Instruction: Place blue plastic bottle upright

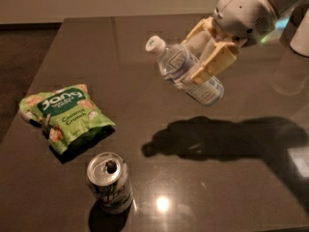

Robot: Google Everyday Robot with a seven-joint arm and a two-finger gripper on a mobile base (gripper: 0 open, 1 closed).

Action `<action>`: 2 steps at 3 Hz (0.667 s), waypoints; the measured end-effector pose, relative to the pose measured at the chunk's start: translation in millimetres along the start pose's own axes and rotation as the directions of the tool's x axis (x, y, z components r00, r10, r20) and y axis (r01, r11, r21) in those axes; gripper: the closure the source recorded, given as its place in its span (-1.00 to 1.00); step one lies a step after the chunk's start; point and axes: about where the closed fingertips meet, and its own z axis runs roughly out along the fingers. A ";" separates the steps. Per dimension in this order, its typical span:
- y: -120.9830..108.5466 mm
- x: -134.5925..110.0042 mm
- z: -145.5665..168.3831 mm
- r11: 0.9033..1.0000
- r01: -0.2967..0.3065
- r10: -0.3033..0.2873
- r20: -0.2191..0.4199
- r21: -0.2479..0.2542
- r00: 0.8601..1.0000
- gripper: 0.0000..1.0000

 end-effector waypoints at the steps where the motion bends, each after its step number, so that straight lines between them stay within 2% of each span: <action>1: 21.7 -16.9 8.2 0.998 -0.055 0.057 0.166 -0.018 0.985 1.00; 2: 31.1 -27.6 20.9 0.997 -0.071 0.077 0.298 -0.033 0.951 1.00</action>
Offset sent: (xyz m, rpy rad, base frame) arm -0.0536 0.0367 -0.0028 0.4446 0.2006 -0.0043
